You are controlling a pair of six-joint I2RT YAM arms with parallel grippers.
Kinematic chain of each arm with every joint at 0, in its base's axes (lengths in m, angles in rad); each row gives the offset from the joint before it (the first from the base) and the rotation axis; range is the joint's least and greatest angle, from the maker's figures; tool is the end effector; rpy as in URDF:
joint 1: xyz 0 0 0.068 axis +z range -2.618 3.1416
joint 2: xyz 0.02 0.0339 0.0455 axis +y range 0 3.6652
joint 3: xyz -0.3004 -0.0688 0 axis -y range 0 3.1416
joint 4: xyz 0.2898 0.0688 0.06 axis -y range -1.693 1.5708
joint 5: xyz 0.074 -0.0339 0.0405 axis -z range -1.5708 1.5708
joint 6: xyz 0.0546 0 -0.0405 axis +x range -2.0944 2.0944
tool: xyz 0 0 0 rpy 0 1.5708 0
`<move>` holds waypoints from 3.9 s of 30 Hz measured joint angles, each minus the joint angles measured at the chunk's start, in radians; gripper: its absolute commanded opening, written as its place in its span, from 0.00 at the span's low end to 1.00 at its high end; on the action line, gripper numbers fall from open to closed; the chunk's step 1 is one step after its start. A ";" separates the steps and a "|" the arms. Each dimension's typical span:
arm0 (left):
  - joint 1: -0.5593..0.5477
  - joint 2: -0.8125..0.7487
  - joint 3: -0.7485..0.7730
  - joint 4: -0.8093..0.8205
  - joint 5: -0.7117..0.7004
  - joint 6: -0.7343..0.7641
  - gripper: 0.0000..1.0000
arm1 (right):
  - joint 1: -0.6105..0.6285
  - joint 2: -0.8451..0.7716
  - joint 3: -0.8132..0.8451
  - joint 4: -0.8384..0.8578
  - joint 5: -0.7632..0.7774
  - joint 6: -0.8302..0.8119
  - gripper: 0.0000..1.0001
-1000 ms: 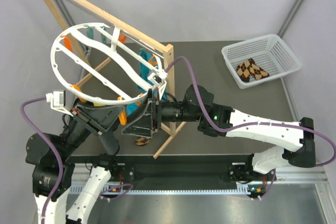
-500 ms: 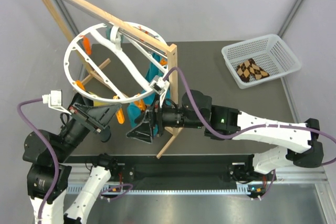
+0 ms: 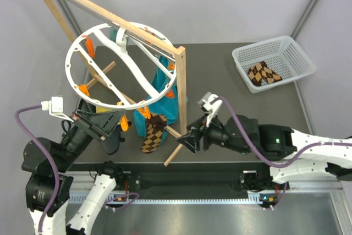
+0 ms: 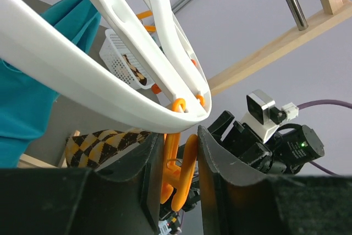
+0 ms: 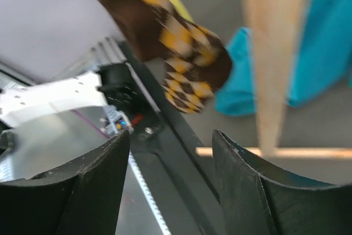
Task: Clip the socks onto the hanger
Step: Adjust the sock in the bin.
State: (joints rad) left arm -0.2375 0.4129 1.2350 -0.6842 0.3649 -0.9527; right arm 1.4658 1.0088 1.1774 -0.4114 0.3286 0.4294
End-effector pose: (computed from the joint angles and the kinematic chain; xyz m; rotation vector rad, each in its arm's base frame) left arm 0.0168 -0.0241 0.5044 -0.2319 1.5471 -1.2190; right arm 0.0445 0.2543 0.4453 -0.7319 1.7847 1.0304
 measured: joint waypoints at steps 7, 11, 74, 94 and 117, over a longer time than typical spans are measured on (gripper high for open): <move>0.000 -0.004 0.024 -0.037 -0.032 0.056 0.00 | -0.003 -0.190 -0.180 -0.218 0.346 0.177 0.67; 0.000 -0.011 0.024 -0.042 -0.037 0.074 0.00 | -0.065 -0.204 -0.237 -0.303 0.512 0.310 0.68; 0.000 -0.022 -0.071 -0.020 0.017 0.163 0.00 | -1.553 1.115 0.753 -0.124 0.037 0.077 0.00; 0.000 -0.023 -0.055 -0.036 0.021 0.173 0.00 | -1.777 1.036 0.351 0.139 -0.299 0.676 0.38; 0.000 -0.046 -0.055 -0.035 0.048 0.169 0.00 | -1.601 1.062 0.756 -0.243 -0.059 -0.057 0.48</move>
State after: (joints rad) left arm -0.2375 0.3668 1.1801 -0.7189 0.4133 -0.7837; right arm -0.1356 2.0712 1.9339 -0.6540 0.2699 0.3721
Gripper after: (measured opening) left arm 0.326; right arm 0.472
